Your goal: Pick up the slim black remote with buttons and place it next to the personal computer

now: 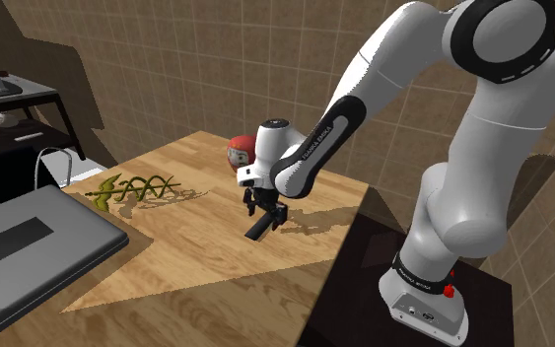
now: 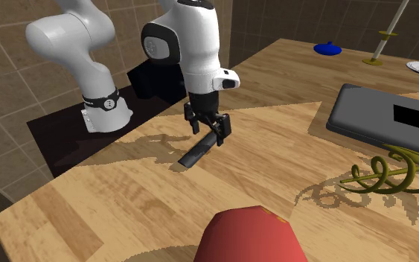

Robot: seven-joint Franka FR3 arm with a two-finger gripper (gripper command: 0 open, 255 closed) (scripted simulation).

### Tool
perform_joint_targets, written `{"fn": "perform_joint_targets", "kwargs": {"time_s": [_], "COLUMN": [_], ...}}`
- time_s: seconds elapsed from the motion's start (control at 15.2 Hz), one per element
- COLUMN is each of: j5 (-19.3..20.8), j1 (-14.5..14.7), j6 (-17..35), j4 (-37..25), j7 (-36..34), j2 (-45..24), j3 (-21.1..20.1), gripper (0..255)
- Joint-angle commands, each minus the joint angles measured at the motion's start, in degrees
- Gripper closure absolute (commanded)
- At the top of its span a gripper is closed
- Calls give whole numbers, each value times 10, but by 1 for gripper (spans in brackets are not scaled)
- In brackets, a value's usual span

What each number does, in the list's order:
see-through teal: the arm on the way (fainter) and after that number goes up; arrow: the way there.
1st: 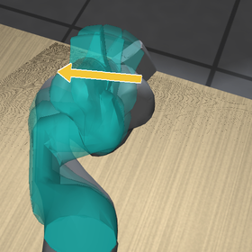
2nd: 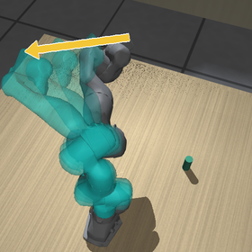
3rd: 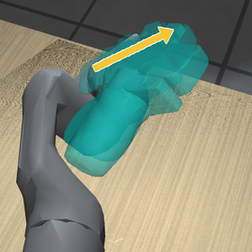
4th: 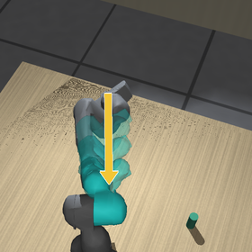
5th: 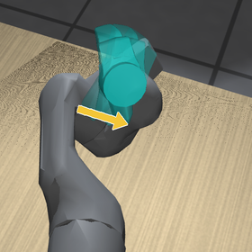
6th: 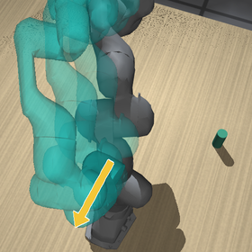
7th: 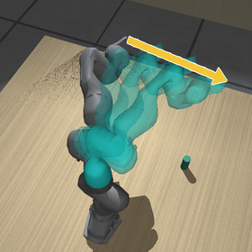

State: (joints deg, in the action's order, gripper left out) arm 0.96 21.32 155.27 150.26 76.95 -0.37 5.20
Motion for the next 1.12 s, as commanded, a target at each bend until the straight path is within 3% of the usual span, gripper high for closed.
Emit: {"fn": "perform_joint_targets", "kwargs": {"time_s": [0.0, 0.33, 0.4, 1.06], "j5": [-1, -1, -1, 1], "j1": [-1, -1, -1, -1], "j6": [5, 5, 5, -4], "j4": [1, 1, 1, 0], "j7": [2, 2, 2, 1], "j2": [-4, -4, -4, 5], "j3": [0, 0, 0, 1], "gripper": [0, 0, 255, 255]}}
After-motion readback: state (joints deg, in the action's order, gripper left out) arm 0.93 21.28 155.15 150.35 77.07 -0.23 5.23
